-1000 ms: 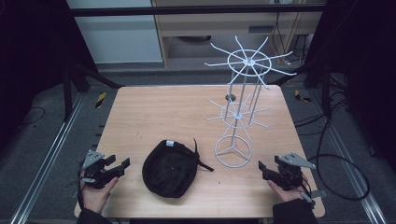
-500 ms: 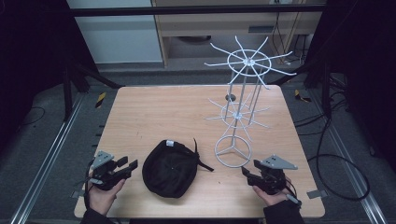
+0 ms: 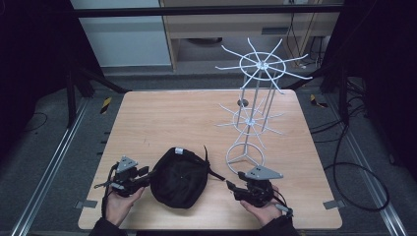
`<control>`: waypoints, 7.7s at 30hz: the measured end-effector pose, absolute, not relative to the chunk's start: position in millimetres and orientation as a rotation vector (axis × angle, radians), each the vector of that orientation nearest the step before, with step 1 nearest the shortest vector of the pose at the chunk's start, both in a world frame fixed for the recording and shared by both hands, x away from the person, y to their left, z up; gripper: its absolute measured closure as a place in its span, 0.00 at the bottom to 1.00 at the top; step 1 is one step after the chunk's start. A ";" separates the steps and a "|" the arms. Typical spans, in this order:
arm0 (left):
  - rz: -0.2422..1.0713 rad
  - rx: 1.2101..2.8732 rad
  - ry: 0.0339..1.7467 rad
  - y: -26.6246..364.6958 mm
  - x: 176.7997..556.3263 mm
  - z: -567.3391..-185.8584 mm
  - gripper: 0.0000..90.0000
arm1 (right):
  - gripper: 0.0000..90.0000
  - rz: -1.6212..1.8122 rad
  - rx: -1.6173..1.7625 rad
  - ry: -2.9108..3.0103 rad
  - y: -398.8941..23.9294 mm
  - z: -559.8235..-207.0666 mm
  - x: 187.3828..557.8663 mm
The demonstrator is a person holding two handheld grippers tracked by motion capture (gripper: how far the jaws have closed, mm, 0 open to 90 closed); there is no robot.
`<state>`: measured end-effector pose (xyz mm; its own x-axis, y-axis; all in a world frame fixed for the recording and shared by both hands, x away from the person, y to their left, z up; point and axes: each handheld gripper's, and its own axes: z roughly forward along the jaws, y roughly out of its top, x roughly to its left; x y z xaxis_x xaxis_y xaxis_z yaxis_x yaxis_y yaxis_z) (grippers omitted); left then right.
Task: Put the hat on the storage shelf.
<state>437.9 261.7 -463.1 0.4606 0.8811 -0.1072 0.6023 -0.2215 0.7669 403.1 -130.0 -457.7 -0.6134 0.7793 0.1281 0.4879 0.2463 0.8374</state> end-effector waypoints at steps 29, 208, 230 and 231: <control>0.417 1.969 1.313 252.6 420.2 -468.3 0.89 | 0.45 1.299 1.237 2.368 -45.5 -474.0 415.4; 0.526 1.976 1.256 282.3 421.5 -464.5 0.86 | 0.41 1.321 1.066 2.211 -118.2 -465.9 413.2; 0.568 2.011 1.292 302.3 405.2 -456.1 0.43 | 0.38 1.191 1.213 2.099 -190.9 -469.0 408.4; 0.576 1.996 1.279 302.6 404.0 -454.2 0.42 | 0.38 1.194 1.223 2.094 -192.4 -469.1 408.3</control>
<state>404.0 302.6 -454.2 0.4170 0.9089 0.0024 0.6039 -0.2790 0.7467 408.3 -192.4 -469.1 -0.5152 0.8555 0.0519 0.4805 0.2382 0.8440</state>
